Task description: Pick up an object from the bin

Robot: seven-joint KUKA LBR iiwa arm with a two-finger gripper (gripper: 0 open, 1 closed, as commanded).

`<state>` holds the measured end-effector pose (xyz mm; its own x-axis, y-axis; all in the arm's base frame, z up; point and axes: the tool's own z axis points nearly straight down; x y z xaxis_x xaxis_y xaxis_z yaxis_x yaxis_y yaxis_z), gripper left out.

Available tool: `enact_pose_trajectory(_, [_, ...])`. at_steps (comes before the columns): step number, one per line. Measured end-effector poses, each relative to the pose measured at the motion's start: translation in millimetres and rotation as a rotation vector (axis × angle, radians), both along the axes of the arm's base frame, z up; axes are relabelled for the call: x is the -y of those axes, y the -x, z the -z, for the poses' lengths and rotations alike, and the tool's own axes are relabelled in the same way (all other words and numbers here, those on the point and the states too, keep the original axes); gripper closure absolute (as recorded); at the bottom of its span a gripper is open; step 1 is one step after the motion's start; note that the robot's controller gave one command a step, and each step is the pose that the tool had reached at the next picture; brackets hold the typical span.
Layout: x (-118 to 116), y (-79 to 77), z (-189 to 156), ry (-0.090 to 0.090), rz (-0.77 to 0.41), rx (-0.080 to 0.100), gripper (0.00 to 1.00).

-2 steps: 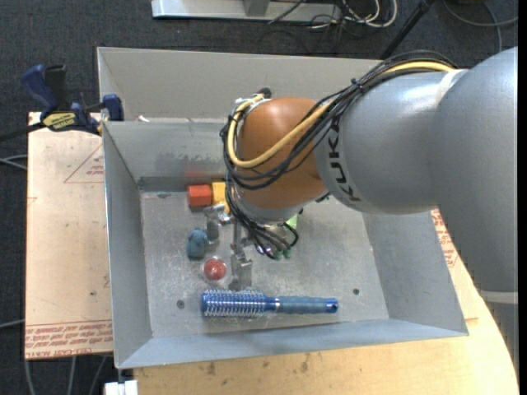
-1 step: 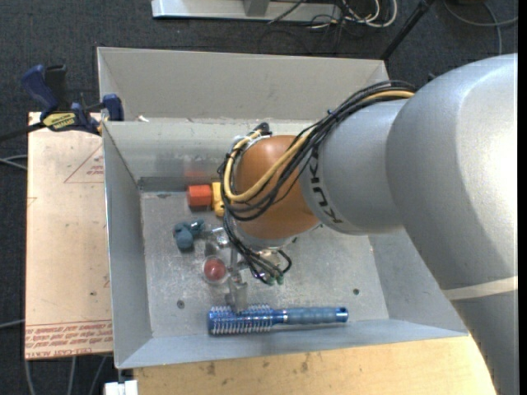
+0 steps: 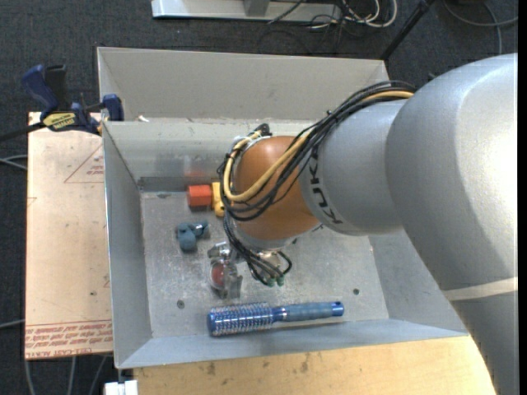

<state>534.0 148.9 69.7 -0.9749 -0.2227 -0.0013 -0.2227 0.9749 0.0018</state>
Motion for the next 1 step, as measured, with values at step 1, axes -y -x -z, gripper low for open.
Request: enact_pose_trajectory(1, [16.6, -8.5, -164.7, -0.001, 0.014, 0.01, 1.0])
